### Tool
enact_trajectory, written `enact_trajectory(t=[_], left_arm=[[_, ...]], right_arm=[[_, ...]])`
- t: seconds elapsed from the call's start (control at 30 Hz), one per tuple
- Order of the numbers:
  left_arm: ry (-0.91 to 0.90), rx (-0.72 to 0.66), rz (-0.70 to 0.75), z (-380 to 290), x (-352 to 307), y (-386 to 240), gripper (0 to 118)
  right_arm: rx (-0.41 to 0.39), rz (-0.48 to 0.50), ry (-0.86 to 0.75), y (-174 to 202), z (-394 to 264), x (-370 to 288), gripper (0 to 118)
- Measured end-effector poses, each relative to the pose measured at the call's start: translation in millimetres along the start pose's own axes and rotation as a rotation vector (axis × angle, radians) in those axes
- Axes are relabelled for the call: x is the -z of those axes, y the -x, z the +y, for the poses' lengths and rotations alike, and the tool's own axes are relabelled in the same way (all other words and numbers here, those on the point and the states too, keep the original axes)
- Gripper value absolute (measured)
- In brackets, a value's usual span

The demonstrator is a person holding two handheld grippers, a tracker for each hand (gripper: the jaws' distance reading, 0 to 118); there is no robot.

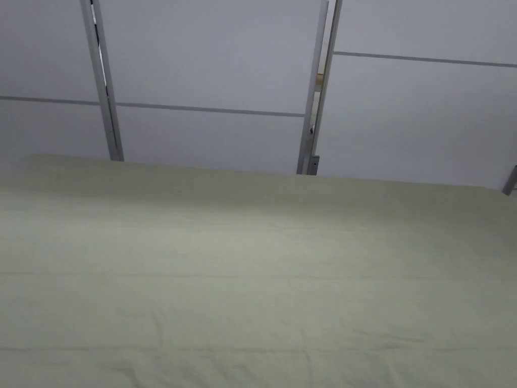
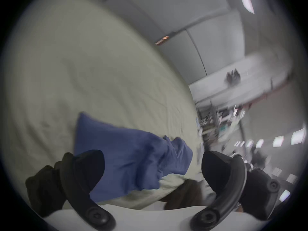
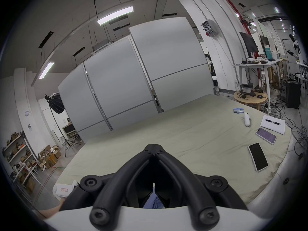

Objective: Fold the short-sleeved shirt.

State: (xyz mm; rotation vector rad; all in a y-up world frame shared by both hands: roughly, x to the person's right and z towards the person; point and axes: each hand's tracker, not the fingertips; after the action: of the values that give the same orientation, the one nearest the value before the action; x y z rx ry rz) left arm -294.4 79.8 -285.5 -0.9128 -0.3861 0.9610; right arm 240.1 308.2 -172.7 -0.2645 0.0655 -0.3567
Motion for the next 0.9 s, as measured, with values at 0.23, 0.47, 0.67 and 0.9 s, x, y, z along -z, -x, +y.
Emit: enact_trajectory(t=[0.23, 0.47, 0.67, 0.9], left_arm=[[0.023, -0.304, 0.002, -4, -8, 84, 118], [0.148, -0.298, -0.217, -12, 48, 80, 118], [0.176, -0.232, -0.163, -17, 69, 52, 117], [0.100, -0.189, 0.166, -13, 42, 48, 13]], right_arm=[[-0.043, -0.005, 0.034, 15, -1, 6, 2], [-0.080, 0.007, 0.064, 37, 2, 16, 2], [-0.101, 0.046, 0.072, 49, 0, 21, 2], [-0.095, 0.053, 0.071, 47, -1, 16, 2]])
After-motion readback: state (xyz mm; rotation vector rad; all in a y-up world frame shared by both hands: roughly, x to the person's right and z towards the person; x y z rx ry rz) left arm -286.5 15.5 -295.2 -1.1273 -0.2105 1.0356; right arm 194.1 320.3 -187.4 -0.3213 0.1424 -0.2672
